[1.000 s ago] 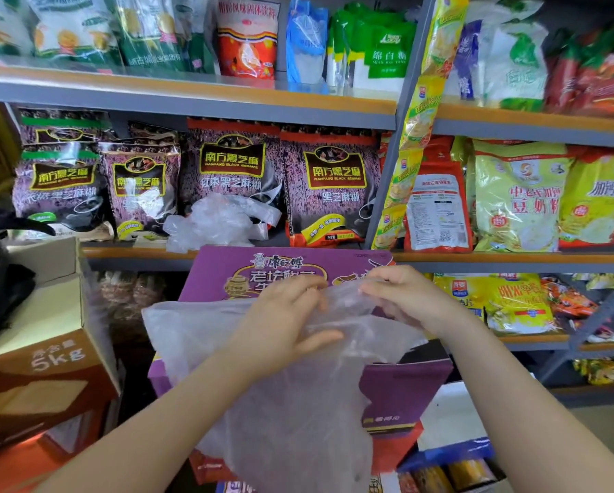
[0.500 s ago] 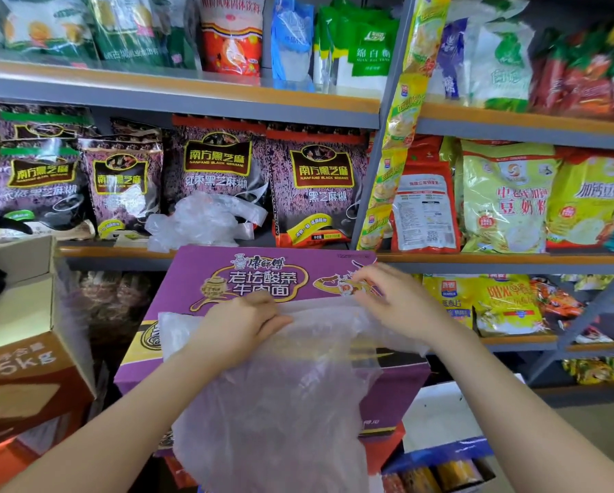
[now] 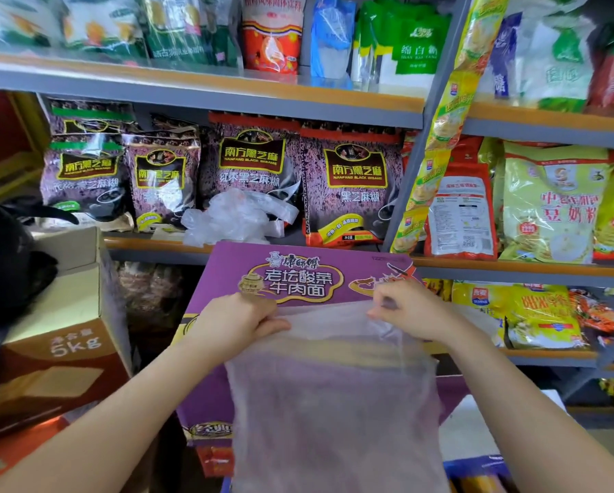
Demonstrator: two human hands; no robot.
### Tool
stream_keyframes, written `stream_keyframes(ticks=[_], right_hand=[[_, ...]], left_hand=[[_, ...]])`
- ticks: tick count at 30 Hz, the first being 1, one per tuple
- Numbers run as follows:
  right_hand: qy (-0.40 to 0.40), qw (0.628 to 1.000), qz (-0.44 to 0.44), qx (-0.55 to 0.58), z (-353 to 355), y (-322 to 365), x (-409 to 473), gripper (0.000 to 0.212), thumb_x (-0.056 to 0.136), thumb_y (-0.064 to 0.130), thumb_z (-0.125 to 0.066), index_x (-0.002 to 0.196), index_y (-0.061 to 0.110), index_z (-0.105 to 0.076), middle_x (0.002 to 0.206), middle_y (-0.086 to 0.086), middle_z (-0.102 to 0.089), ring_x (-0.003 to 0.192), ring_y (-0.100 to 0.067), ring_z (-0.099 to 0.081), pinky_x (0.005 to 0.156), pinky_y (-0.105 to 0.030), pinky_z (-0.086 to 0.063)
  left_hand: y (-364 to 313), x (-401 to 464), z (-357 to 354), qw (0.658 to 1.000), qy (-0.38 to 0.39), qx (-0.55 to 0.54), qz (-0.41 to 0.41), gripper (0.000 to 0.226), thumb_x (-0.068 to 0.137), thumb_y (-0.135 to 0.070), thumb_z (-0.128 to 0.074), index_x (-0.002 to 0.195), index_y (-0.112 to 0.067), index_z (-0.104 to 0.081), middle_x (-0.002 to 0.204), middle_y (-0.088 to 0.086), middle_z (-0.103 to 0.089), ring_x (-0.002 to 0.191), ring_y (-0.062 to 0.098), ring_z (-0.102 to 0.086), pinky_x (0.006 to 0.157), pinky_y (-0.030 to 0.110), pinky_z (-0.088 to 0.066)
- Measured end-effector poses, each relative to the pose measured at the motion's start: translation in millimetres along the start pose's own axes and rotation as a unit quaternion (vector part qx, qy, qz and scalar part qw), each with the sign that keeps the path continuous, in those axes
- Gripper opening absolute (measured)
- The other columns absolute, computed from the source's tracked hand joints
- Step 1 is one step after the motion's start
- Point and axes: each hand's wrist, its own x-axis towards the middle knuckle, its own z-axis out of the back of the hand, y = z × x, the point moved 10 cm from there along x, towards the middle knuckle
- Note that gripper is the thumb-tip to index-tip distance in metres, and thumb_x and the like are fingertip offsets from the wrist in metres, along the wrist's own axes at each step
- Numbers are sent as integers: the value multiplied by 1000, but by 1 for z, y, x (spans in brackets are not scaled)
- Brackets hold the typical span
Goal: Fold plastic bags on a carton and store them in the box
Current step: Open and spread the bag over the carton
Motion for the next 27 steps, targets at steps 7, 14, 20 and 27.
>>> stream_keyframes(ticks=[7, 14, 20, 27], right_hand=[[47, 997, 45, 32, -21, 42, 12, 9, 86, 35, -61, 83, 27, -57, 85, 10, -60, 81, -9, -54, 69, -26, -39], [63, 998, 2, 29, -28, 15, 17, 29, 87, 32, -63, 63, 31, -47, 67, 8, -50, 62, -6, -45, 58, -26, -32], [26, 998, -30, 52, -20, 1, 16, 40, 91, 31, -57, 57, 20, -39, 57, 3, -38, 57, -13, -37, 57, -31, -26], [-68, 983, -73, 151, -2, -6, 25, 41, 95, 22, -51, 55, 19, -40, 56, 4, -37, 54, -9, -34, 53, -27, -25]], left_hand=[[-7, 4, 17, 996, -60, 17, -60, 38, 80, -48, -45, 55, -23, -31, 46, -2, -43, 44, 16, -40, 39, 17, -29], [32, 4, -6, 990, 134, -23, 33, 46, 81, -43, -65, 58, -24, -30, 48, -7, -31, 48, 5, -29, 48, 23, -22], [51, 11, -5, 970, 212, 92, 80, 45, 75, -61, -60, 74, -24, -33, 60, -7, -39, 70, 21, -50, 52, 31, -26], [-11, 48, 19, 968, -37, 248, -12, 41, 75, -30, -57, 110, -7, -60, 105, 11, -64, 88, 32, -63, 75, 36, -45]])
